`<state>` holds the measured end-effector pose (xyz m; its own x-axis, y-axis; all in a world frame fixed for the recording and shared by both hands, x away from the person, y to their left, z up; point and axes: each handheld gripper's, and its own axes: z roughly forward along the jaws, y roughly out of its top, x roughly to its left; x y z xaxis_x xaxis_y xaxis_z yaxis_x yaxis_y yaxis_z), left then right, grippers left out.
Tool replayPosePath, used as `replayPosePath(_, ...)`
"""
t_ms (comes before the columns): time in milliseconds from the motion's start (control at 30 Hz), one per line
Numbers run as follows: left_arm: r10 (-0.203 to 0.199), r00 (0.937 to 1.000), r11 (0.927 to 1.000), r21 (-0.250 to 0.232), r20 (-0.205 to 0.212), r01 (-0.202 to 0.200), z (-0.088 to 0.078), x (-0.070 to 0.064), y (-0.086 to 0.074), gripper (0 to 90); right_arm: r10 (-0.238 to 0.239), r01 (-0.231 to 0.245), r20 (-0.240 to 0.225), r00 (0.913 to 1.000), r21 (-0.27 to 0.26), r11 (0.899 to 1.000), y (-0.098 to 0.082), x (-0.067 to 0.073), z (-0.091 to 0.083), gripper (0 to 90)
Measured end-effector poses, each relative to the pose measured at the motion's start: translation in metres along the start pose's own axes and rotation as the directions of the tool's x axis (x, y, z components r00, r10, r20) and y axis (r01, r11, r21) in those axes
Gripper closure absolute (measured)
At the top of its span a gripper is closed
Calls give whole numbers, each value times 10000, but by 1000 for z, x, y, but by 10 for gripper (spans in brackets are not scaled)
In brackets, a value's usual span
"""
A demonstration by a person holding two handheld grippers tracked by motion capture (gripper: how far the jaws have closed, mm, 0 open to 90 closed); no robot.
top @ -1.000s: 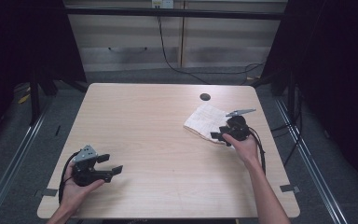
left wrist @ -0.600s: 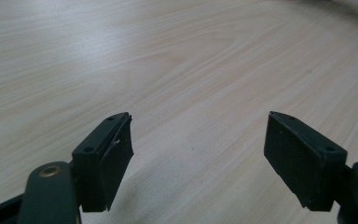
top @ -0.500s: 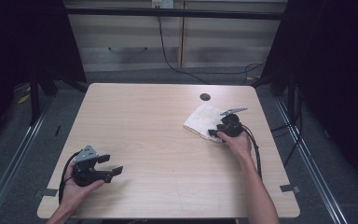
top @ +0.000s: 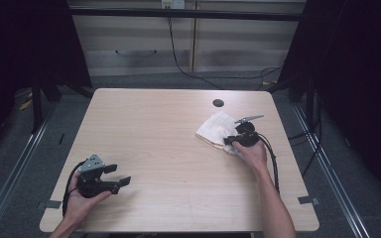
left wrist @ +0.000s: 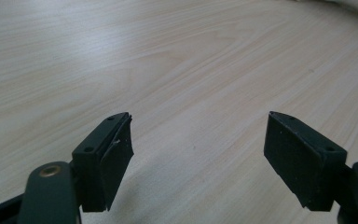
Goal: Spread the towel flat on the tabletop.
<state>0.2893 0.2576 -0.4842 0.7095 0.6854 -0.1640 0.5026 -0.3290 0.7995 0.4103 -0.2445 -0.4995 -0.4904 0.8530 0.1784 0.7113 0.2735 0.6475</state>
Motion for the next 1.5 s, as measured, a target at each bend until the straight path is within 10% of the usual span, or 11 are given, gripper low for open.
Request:
replayPosePath(1167,16,10000,10000,43,-55,-15,1,0,0,233,-918,910,-1376,9862,-118,9958,-61,92,-30,796)
replayPosePath(1500,-37,9999,9999,101,-100,38,2,0,-1,233,-1539,1553,-2143,9646,-103,9878,-54,131,-15,725)
